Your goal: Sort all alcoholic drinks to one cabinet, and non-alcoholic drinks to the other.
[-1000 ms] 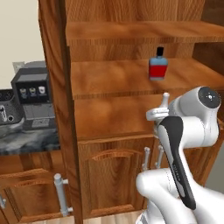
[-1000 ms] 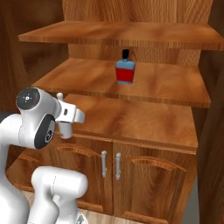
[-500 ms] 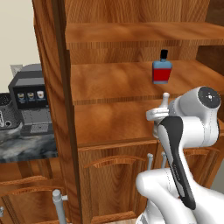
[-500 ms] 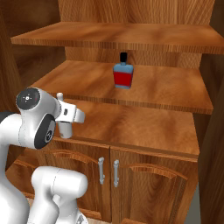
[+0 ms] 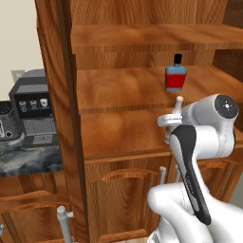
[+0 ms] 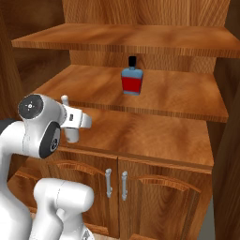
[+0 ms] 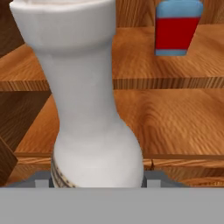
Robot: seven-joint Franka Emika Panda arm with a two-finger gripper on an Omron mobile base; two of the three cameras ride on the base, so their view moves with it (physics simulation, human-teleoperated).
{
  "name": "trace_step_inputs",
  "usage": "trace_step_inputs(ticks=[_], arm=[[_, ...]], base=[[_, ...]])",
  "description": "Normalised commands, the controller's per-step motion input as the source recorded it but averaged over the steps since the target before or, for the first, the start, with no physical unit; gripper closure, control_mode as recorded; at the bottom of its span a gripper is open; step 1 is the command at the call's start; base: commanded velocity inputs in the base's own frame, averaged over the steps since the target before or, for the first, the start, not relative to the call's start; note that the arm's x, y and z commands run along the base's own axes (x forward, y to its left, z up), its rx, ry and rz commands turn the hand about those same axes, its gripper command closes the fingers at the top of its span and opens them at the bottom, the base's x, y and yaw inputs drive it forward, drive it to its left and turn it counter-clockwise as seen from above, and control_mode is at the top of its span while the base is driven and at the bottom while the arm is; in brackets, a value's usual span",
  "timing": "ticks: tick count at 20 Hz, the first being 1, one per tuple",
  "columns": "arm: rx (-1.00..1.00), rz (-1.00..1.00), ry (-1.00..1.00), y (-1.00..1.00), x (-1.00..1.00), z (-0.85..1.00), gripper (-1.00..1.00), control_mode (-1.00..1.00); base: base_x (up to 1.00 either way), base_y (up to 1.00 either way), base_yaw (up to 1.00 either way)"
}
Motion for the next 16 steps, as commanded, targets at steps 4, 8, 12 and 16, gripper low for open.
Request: trace_step_inputs(ticks=[4,8,12,16], arm=[[0.0,0.0,-0.16,0.01,0.23,0.59,1.0,-1.0],[0.0,0.0,-0.09,0.06,0.47,0.4,1.0,-1.0],[0.0,0.0,-0.05,0.07,0.6,0.37,1.0,-1.0],[0.0,0.0,-0.04,0.02,0.49,0.28,1.0,-1.0]], base=[[0.0,0.0,0.0],[0.0,0.0,0.0],[0.0,0.0,0.0],[0.0,0.0,0.0]])
